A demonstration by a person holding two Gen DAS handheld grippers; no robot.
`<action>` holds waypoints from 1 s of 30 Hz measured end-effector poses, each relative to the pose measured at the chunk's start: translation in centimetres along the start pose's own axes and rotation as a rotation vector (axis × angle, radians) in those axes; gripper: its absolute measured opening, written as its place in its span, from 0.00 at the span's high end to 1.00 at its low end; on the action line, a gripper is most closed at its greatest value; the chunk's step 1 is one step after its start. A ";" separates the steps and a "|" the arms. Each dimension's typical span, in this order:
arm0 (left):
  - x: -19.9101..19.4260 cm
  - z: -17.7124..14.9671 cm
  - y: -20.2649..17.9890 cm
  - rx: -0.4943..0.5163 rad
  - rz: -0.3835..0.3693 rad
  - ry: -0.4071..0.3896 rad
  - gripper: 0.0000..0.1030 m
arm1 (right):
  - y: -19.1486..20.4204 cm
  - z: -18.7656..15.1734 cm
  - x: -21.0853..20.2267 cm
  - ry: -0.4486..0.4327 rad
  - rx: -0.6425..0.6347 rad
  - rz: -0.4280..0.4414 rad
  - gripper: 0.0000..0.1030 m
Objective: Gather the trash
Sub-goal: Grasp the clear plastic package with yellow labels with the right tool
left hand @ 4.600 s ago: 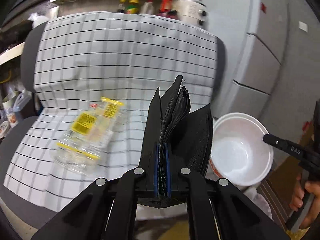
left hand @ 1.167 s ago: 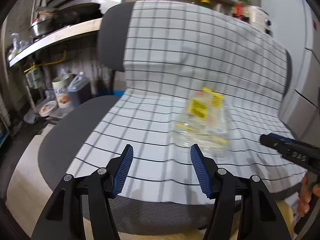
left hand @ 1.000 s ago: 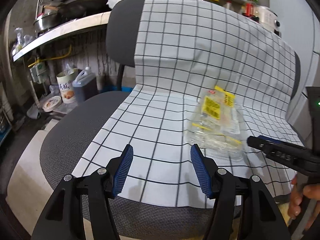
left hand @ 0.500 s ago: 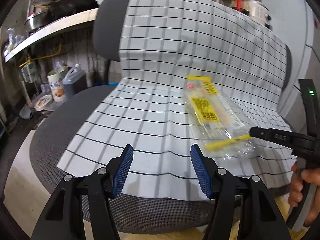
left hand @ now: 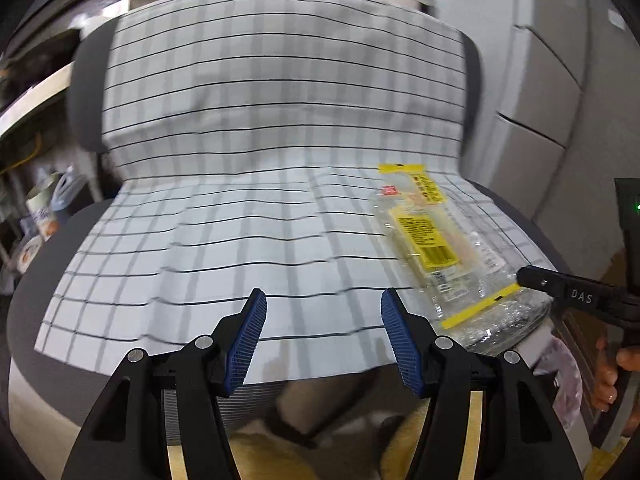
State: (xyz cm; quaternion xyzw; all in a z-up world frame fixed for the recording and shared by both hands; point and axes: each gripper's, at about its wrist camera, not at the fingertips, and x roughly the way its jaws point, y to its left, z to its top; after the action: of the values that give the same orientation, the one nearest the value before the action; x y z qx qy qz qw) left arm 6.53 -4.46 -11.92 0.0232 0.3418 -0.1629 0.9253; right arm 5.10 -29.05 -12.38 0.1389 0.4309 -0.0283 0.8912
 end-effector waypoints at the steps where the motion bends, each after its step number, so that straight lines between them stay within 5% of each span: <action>1: 0.2 0.0 -0.9 0.014 -0.005 0.004 0.41 | -0.3 -0.2 -0.1 -0.003 -0.001 -0.006 0.73; 2: 0.3 0.0 -1.5 0.022 -0.009 0.007 0.41 | -0.7 -0.3 -0.3 -0.013 -0.004 -0.014 0.55; 3: 0.4 0.1 -1.9 0.027 -0.012 0.008 0.41 | -0.7 -0.4 -0.5 -0.029 -0.005 -0.007 0.51; 11: 1.0 0.0 -2.0 0.000 0.000 0.026 0.41 | 2.4 -0.8 -0.7 -0.031 -0.192 0.116 0.51; 13: 1.0 -0.4 -2.0 0.008 0.003 0.031 0.41 | 3.2 -0.8 0.0 -0.024 -0.218 0.107 0.51; 18: 1.1 -0.6 -1.3 0.003 0.027 0.028 0.41 | 5.4 0.1 1.4 -0.005 -0.242 0.117 0.31; 30: 0.9 -1.3 2.4 -0.075 0.037 0.029 0.41 | 7.7 1.5 7.4 0.094 -0.219 0.033 0.21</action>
State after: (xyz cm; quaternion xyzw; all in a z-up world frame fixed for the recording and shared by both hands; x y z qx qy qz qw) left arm 7.15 -2.26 -13.66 -0.0029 0.3606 -0.1323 0.9233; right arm 12.23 -21.55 -15.54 0.0489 0.4704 0.0402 0.8802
